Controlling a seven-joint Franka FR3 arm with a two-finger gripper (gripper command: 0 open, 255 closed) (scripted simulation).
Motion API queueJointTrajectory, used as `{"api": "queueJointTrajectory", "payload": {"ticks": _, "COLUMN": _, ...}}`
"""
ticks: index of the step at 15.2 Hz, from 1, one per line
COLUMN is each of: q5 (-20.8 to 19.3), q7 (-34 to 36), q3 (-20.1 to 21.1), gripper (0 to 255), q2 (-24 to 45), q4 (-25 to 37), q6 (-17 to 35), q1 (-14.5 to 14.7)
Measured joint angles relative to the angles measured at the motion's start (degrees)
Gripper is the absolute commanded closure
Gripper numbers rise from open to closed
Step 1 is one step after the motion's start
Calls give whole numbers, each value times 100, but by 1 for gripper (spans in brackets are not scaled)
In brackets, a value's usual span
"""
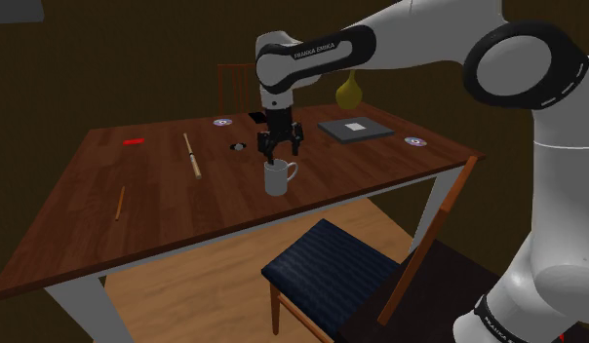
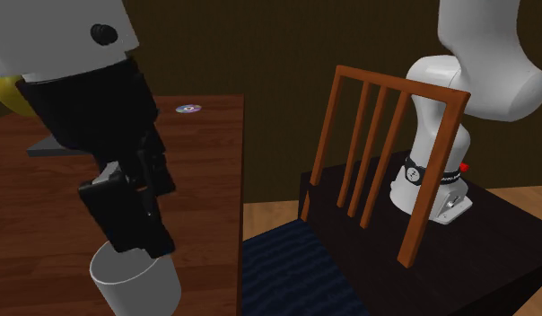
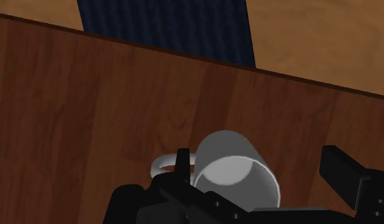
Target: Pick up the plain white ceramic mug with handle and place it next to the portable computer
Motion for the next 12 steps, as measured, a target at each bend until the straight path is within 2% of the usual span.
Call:
{"api": "queueJointTrajectory", "payload": {"ticks": 4, "q5": -103, "q7": 71, "q3": 16, "gripper": 0, "q2": 1048, "q4": 1234, "q6": -265, "q1": 190}}
{"api": "queueJointTrajectory", "payload": {"ticks": 6, "q5": -132, "q7": 55, "q3": 7, "gripper": 0, "q2": 1381, "q4": 1652, "q6": -374, "q1": 230}}
{"api": "queueJointTrajectory", "payload": {"ticks": 12, "q5": -143, "q7": 77, "q3": 5, "gripper": 0, "q2": 1447, "q4": 1274, "q6": 61, "q1": 232}}
